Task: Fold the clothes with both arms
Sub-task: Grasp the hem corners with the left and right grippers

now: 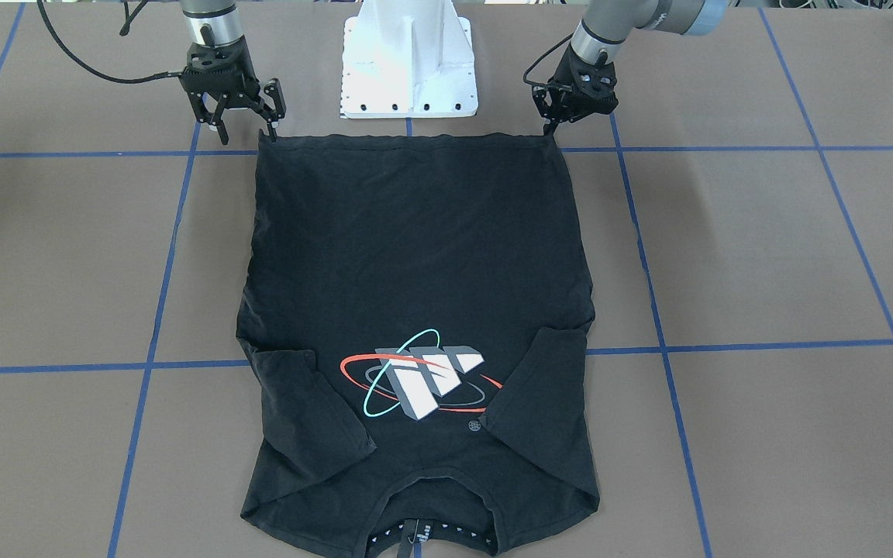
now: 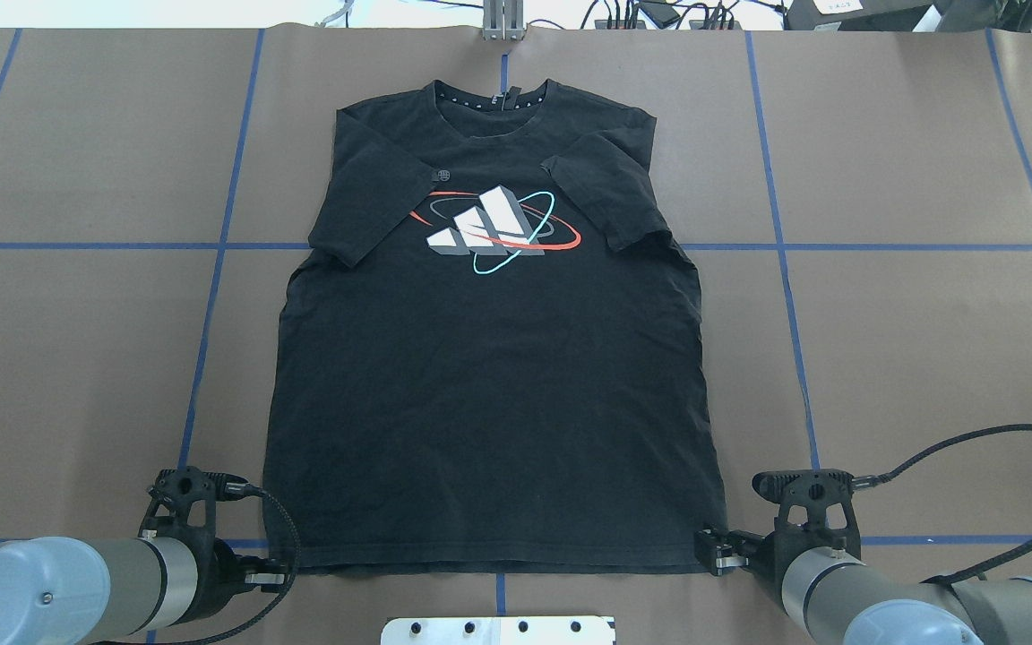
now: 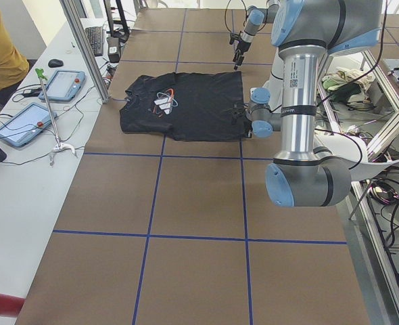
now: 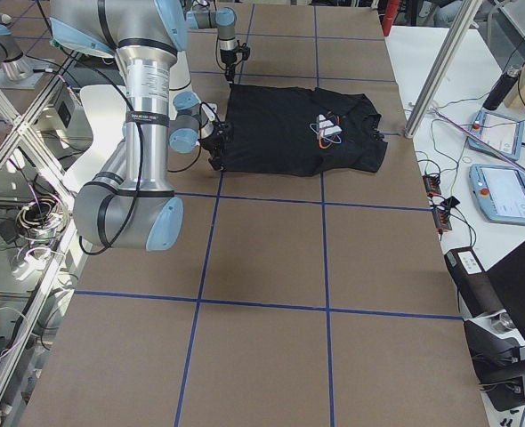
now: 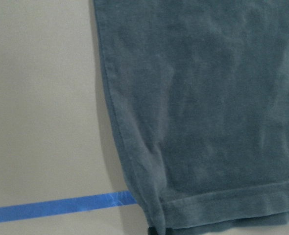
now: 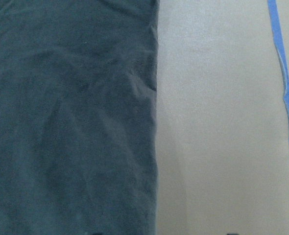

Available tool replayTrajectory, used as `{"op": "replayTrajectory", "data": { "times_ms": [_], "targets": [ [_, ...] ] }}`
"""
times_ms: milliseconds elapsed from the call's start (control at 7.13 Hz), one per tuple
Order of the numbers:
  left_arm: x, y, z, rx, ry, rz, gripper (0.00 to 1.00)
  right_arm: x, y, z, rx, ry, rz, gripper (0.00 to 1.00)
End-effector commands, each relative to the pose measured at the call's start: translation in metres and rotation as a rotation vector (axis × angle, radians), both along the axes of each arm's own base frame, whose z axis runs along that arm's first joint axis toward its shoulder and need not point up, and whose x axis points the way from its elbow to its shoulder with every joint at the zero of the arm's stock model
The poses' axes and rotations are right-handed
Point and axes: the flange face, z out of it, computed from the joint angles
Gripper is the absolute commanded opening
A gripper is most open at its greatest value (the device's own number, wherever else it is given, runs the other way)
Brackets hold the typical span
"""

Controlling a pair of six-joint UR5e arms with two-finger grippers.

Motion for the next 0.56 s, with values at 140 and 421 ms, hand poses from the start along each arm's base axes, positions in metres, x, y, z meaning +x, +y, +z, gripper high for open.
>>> {"op": "replayTrajectory", "data": {
  "times_ms": [140,421],
  "targets": [
    [-0.001,0.0,-0.001,0.0,0.002,-0.001,0.0,-0.01,0.014,0.003,-0.004,-0.004,0.007,0.62],
    [-0.001,0.0,0.0,0.001,-0.001,-0.002,0.0,-0.013,0.024,0.004,-0.014,-0.013,0.014,0.55]
  ]
}}
